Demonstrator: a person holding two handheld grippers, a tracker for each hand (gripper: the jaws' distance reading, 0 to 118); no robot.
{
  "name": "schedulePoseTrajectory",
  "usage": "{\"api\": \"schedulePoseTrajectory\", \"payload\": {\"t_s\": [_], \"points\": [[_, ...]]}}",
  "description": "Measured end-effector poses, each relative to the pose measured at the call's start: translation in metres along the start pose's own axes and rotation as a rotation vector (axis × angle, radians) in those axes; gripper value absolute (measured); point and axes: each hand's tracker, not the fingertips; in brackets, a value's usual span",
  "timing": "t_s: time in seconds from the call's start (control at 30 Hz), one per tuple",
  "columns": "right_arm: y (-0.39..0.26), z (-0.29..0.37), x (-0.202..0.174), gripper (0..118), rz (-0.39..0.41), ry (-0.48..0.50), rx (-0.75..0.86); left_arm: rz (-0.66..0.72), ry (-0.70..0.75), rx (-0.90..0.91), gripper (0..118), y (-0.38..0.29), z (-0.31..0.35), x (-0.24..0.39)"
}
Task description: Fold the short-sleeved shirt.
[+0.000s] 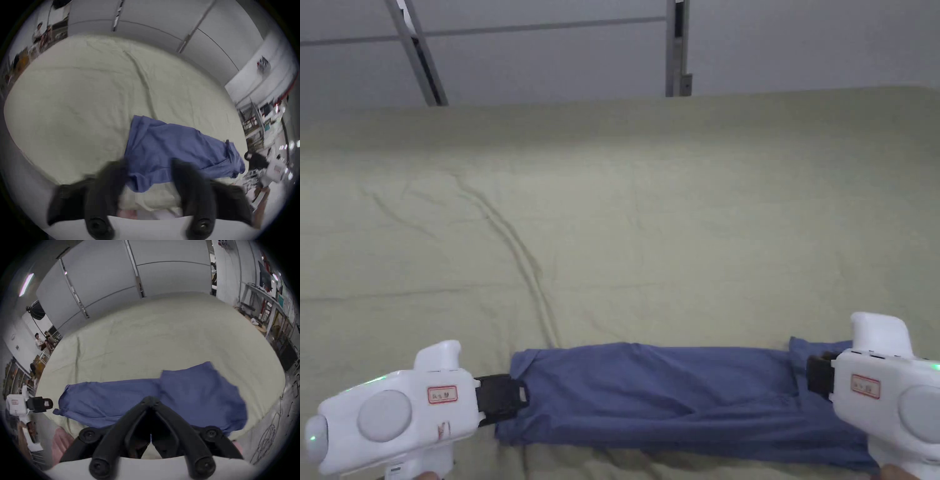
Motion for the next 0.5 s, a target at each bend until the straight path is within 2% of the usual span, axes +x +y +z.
{"api": "schedulePoseTrajectory", "payload": {"t_s": [0.03, 0.07, 0.13, 0.23, 0.37, 0.43, 0.47, 0.5], "points": [[-0.001, -0.003, -0.005, 0, 0.007, 0.015, -0.007, 0.045, -0.006, -0.019, 82, 0.003, -0.005, -0.008], [-0.002, -0.005, -0.009, 0, 0.015, 0.021, -0.013, 0.069, -0.025, -0.033, 88, 0.005, -0.011, -0.015], [-0.008, -0.018, -0.014, 0, 0.037, 0.035, -0.036, 0.119, -0.035, -0.052, 88, 0.007, -0.023, -0.019], [-0.012, -0.024, -0.021, 0, 0.057, 0.046, -0.06, 0.124, -0.029, -0.096, 88, 0.011, -0.049, -0.023], [-0.014, -0.029, -0.026, 0, 0.075, 0.046, -0.082, 0.093, 0.012, -0.201, 87, 0.006, -0.082, -0.02], [-0.013, -0.032, -0.023, 0, 0.068, 0.049, -0.089, 0.063, 0.047, -0.167, 86, 0.003, -0.079, -0.011], [-0.014, -0.032, -0.023, 0, 0.061, 0.049, -0.094, 0.064, 0.048, -0.174, 83, 0.004, -0.077, -0.007], [-0.014, -0.031, -0.024, 0, 0.052, 0.048, -0.098, 0.063, 0.058, -0.17, 70, 0.002, -0.077, -0.006]]}}
